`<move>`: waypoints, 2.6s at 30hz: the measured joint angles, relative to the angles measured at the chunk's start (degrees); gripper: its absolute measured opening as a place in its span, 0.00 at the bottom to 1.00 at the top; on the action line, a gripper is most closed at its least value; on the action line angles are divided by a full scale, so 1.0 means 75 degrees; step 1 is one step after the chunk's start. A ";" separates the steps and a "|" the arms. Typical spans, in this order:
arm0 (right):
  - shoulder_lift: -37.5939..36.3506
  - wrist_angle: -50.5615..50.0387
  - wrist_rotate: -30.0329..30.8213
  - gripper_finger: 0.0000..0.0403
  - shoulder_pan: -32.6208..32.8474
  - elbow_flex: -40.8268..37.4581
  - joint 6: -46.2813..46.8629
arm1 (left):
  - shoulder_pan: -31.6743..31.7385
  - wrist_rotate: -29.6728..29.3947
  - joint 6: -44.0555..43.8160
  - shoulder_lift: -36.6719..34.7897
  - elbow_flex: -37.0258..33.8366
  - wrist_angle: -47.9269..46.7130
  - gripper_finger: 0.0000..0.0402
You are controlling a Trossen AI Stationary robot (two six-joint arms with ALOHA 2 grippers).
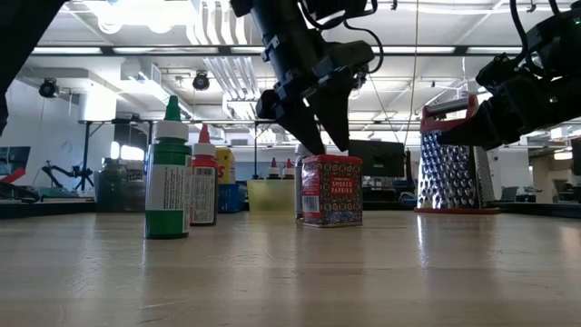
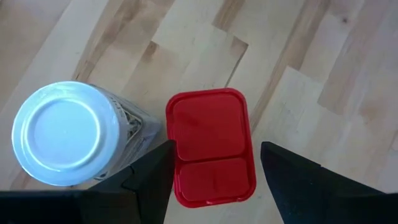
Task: Pick & Place Kitchen Items
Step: Put the red seasoning bottle into the black bin
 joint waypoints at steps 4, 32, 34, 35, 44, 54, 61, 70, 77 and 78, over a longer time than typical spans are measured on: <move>0.0000 0.0000 0.0000 0.02 0.0000 0.0000 0.0002 | 0.0000 0.0084 0.0004 0.0000 0.0000 0.0007 0.61; -0.0001 0.0003 0.0000 0.02 -0.0003 0.0000 -0.0001 | -0.0012 0.0179 0.0254 -0.0003 0.0055 -0.0235 0.78; -0.0001 0.0001 0.0000 0.02 -0.0001 0.0000 0.0001 | -0.0001 0.0161 0.0255 -0.0003 0.0050 -0.0244 0.78; 0.0000 0.0000 0.0000 0.02 0.0000 0.0000 0.0002 | 0.0005 0.0143 0.0253 -0.0003 0.0041 -0.0246 0.78; -0.0003 0.0000 0.0000 0.02 -0.0003 0.0000 0.0002 | 0.0017 0.0114 0.0251 0.0068 0.0002 -0.0042 0.78; -0.0002 0.0003 0.0000 0.02 -0.0002 0.0000 0.0001 | 0.0141 0.0114 0.0213 0.0099 -0.0478 0.0726 0.78; 0.0000 0.0003 0.0000 0.02 0.0000 0.0000 0.0001 | 0.0198 -0.0233 0.0326 0.0099 -0.0484 0.0930 0.78; 0.0000 0.0001 0.0000 0.02 0.0000 0.0000 0.0001 | 0.0205 -0.0133 0.0262 0.0102 -0.0739 0.0964 0.78; 0.0000 0.0002 0.0000 0.02 -0.0002 0.0000 -0.0001 | 0.0216 0.0062 0.0349 0.0102 -0.0740 0.1104 0.71; -0.0001 0.0002 0.0000 0.02 -0.0001 0.0000 0.0000 | 0.0219 0.0088 0.0352 0.0102 -0.0740 0.1104 0.69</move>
